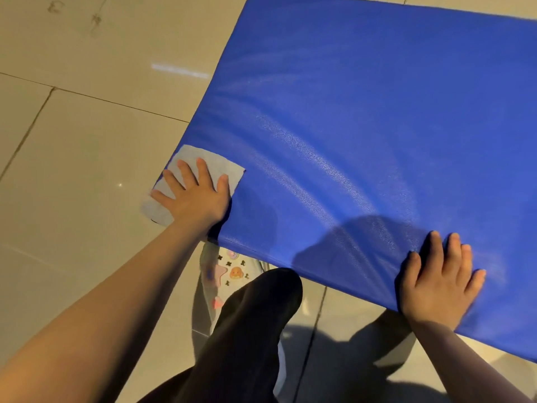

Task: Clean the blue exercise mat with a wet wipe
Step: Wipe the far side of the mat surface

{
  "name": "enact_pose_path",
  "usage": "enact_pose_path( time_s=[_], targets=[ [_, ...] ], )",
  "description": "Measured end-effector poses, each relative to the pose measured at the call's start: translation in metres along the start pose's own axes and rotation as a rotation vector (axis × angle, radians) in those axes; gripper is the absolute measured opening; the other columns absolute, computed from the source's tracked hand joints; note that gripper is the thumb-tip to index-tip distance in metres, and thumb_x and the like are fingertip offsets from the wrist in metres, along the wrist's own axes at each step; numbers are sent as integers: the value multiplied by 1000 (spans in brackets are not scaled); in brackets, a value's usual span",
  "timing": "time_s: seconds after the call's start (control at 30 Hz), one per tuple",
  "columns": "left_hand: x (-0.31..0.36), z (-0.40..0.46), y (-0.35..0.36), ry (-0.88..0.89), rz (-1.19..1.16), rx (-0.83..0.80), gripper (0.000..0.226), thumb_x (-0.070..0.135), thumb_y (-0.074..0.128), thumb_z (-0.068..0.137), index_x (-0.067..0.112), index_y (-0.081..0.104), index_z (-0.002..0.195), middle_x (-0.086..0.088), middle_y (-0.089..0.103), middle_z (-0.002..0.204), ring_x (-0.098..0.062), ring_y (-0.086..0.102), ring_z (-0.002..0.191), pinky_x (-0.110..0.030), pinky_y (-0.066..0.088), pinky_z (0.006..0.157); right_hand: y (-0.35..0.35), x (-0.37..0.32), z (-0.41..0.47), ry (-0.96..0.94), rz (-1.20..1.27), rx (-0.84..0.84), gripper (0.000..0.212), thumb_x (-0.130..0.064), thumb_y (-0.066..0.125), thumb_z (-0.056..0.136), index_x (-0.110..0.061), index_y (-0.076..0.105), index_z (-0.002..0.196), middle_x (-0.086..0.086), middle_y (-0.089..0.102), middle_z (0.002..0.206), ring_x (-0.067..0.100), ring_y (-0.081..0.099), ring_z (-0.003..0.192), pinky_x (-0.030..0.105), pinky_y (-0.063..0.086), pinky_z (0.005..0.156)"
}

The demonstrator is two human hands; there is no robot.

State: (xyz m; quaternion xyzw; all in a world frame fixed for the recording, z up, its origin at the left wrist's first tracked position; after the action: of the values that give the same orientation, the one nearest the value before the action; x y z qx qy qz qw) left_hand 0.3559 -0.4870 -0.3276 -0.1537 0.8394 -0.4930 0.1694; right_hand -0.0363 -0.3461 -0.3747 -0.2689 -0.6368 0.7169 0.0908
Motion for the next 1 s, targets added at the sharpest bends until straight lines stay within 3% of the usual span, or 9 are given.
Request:
enact_pose_path(
  time_s=[0.23, 0.33, 0.43, 0.63, 0.77, 0.87, 1.0],
  targets=[
    [112, -104, 58, 756, 365, -54, 70, 59, 12, 102, 26, -20, 154, -10, -30, 160, -38, -27, 146, -63, -21, 110, 0, 0, -1, 9, -9, 2, 58, -43, 25, 98, -10, 42, 142, 16, 32, 154, 36, 24, 144, 58, 12, 115],
    [120, -112, 68, 917, 384, -32, 68, 61, 15, 101, 32, -14, 156, -4, -26, 162, -35, -25, 148, -60, -19, 113, 0, -1, -1, -2, -12, 3, 58, -43, 25, 99, -11, 42, 143, 16, 32, 154, 36, 24, 144, 58, 11, 116],
    [105, -87, 53, 866, 377, -27, 69, 68, 14, 97, 41, -14, 154, 5, -25, 162, -25, -23, 150, -54, -13, 118, 0, 1, 0, -8, -2, 1, 59, -44, 23, 98, -10, 42, 143, 16, 32, 154, 37, 24, 144, 58, 11, 116],
    [-1, 19, -16, 338, 144, -18, 71, 69, 18, 96, 40, -8, 156, 4, -19, 164, -23, -13, 152, -51, -4, 121, 0, 3, -1, -8, 1, 24, 56, -41, 27, 97, -11, 42, 142, 17, 33, 153, 36, 24, 144, 58, 12, 115],
    [-23, 22, -13, 193, 50, 12, 72, 67, 13, 97, 35, -6, 158, 0, -17, 165, -26, -12, 152, -53, -5, 121, 1, 2, -2, -3, 1, 32, 56, -40, 29, 96, -11, 42, 142, 17, 34, 153, 35, 25, 144, 58, 12, 115],
    [7, 5, -1, 204, 37, -1, 74, 67, 13, 97, 30, -7, 158, -6, -18, 165, -29, -16, 151, -54, -9, 120, 1, 3, -3, 19, 3, 40, 57, -41, 29, 95, -11, 43, 142, 16, 34, 154, 35, 25, 144, 58, 12, 115],
    [73, -46, 25, 522, 257, -36, 75, 68, 11, 97, 30, -17, 155, -6, -27, 162, -33, -23, 149, -56, -14, 117, 1, 0, -1, 5, -4, 33, 58, -42, 27, 96, -9, 45, 141, 18, 34, 153, 36, 26, 143, 58, 12, 115]
  ],
)
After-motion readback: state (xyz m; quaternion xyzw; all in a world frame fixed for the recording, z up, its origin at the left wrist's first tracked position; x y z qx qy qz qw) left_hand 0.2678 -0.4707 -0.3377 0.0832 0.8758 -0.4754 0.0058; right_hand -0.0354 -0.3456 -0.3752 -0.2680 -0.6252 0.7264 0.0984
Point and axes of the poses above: each hand's wrist, its own z-axis towards the middle knuckle, its own y-axis out of the palm, x = y × z, the point moved 6 cm from there along z, towards the middle knuckle
